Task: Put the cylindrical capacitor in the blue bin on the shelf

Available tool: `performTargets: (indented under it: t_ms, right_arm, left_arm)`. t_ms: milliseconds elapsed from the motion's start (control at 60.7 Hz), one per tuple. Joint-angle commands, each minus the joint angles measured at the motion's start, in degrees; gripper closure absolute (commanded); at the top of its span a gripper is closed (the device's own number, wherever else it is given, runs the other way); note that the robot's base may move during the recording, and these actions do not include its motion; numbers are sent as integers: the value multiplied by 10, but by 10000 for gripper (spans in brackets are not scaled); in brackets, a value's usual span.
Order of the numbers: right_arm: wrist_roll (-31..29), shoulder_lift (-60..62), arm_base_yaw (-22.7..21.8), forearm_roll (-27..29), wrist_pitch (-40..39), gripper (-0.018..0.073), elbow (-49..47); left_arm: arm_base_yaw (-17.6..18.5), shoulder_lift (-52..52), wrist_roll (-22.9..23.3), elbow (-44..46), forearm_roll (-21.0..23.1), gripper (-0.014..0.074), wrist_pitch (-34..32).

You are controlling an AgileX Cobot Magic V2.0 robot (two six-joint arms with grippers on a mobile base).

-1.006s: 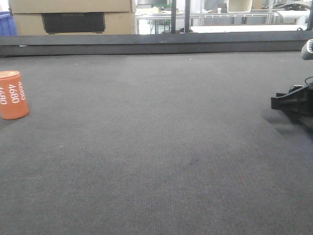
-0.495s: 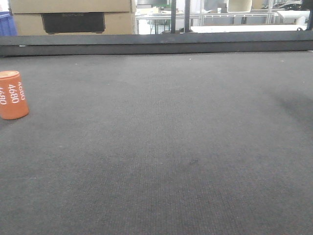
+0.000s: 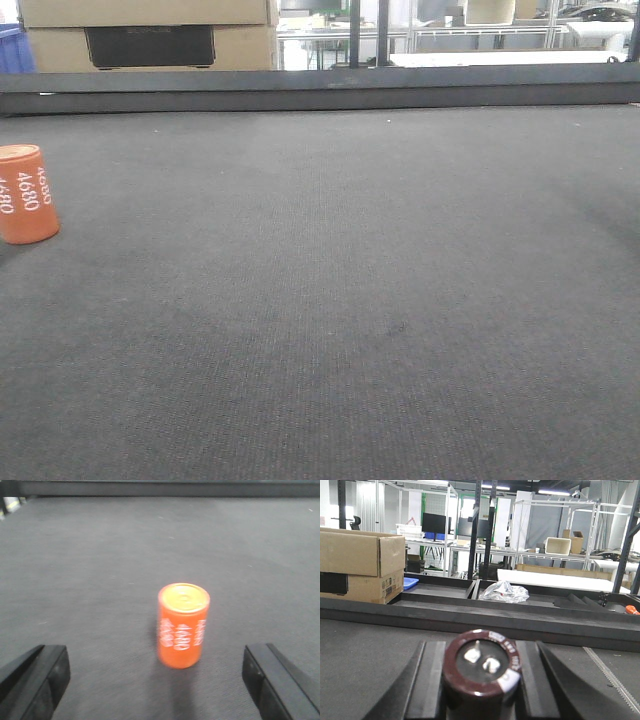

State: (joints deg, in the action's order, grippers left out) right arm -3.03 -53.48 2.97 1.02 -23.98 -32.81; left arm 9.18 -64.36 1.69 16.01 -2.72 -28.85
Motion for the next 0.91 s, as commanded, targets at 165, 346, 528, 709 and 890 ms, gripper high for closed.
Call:
performTargets:
  t_ms: [165,346,528,709,890]
  right_arm:
    - [0,9,1,-3,21,713,2]
    - [0,9,1,-3,25,713,2]
    - [0,9,1,-3,30,713,2]
    - [0,9,1,-3,30,713,2]
    - [0,9,1,-3,30,713,2]
  left_arm:
    - [47,-165,5,68,65,-12,-84]
    - [47,-246,5,113,119,-12,-102]
    - [47,-303,5,159,112,-12,-96]
    - [47,-346,5,183,112,-12,-100]
    - [47,-376,5,204,112,-12,-108]
